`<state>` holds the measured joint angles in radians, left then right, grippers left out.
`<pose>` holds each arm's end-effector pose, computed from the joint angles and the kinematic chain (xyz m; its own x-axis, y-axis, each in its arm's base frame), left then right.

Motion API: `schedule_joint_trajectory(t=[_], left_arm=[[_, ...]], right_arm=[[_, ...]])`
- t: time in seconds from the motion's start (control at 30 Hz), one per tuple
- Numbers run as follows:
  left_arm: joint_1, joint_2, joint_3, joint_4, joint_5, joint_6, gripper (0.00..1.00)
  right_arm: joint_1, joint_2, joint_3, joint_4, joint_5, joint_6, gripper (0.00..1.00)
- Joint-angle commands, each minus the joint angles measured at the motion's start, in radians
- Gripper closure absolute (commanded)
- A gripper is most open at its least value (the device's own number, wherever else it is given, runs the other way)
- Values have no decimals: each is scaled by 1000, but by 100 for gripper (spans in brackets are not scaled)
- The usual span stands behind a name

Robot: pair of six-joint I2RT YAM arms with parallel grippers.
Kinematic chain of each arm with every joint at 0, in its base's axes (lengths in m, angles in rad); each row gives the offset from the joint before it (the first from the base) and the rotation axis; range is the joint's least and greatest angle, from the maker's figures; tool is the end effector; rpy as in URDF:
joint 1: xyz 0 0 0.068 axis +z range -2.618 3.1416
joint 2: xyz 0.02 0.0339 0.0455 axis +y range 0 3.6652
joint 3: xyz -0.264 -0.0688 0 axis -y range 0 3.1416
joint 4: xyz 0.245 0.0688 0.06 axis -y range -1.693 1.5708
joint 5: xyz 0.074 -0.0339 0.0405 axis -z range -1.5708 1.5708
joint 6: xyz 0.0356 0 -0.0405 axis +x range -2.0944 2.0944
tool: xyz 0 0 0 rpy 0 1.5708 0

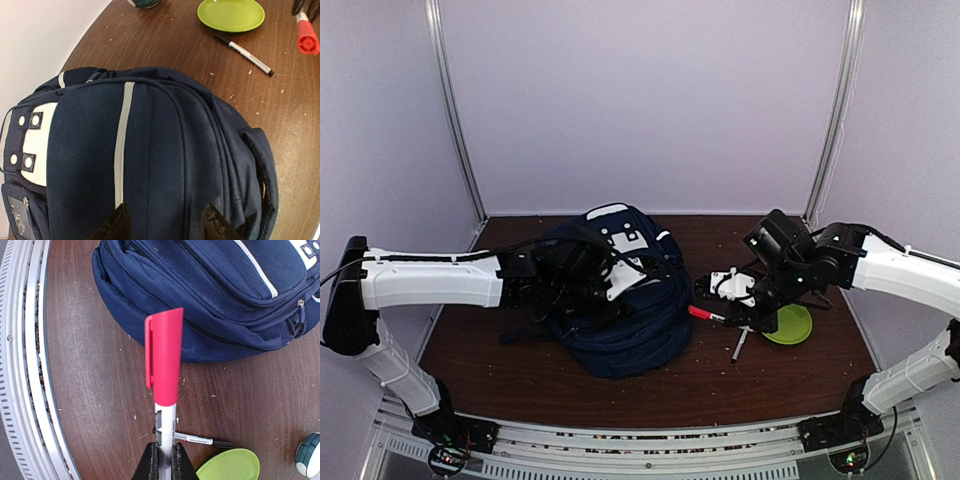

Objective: Pack the student bag
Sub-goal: Pick up the upper front pocket of the student bag.

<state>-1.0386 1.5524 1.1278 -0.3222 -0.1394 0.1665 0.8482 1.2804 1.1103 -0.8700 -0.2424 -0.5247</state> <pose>0.1785 -0.2933 0.2570 -0.2071 0.6751 -0.7081 0.8476 0.4852 0.2147 0.1596 0.1939 0.2905 -0.0886 -0.8359 -0.5417 -0.9855 0.1527 -0.0744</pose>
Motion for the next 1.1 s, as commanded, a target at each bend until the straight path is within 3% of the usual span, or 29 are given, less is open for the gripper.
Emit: schedule_joint_trajectory(t=[0.0, 0.23, 0.47, 0.7, 1.07], left_arm=[[-8, -32, -27, -13, 49, -12, 50], [-8, 28, -3, -26, 13, 6, 50], [-10, 73, 22, 10, -231, 8, 57], [-11, -29, -14, 86, -260, 6, 99], [-5, -74, -22, 113, -285, -40, 100]], right_arm=[[-6, -13, -18, 2, 5, -4, 100], [-6, -4, -9, 14, 3, 3, 100], [-5, -14, -22, 14, 12, 5, 100], [-4, -15, -13, 19, 12, -5, 100], [35, 48, 68, 128, 197, -78, 100]])
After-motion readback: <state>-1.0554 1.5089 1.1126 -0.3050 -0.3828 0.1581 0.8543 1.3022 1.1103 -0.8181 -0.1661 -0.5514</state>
